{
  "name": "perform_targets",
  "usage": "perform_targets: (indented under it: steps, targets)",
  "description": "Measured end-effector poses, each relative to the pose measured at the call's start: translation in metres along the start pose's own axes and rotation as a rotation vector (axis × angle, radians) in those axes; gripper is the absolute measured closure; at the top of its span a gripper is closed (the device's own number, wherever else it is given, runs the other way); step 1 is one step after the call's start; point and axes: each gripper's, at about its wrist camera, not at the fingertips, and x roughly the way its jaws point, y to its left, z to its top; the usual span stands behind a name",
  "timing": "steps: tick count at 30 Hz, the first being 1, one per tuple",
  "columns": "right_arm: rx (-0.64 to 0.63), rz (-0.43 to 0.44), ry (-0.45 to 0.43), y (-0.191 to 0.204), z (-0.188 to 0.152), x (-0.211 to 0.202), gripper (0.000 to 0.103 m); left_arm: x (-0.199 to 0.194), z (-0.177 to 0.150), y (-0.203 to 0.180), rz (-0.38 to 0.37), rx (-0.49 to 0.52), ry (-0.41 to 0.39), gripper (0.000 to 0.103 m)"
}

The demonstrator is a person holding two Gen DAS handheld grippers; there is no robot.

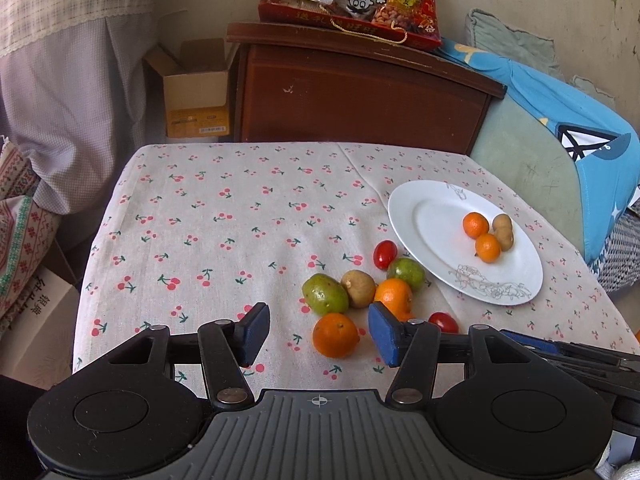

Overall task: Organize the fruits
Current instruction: 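Grasp a third mandarin with the left gripper while the right gripper approaches a cherry tomato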

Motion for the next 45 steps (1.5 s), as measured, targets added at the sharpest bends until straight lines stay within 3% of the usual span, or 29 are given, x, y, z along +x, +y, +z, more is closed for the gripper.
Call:
perform_targets:
  steps: [25,27,32,39,45]
  targets:
    - [-0.082,-0.005,0.000,0.011,0.000,0.026,0.069,0.024,-0.015,-0.009,0.026,0.059,0.029,0.051]
    - [-0.098,-0.010,0.001,0.013,-0.001,0.027,0.070,0.024,-0.015,-0.010,0.030,0.064,0.027,0.058]
    - [-0.125,-0.020,-0.003,0.016,-0.002,0.028,0.070,0.025,-0.017,-0.013,0.036,0.096,0.024,0.060]
    - [-0.129,-0.039,-0.014,0.014,-0.003,0.028,0.082,0.026,-0.020,-0.020,0.032,0.140,0.012,0.077]
    - [-0.128,-0.034,-0.013,0.014,-0.003,0.027,0.085,0.024,-0.019,-0.019,0.024,0.119,0.014,0.077]
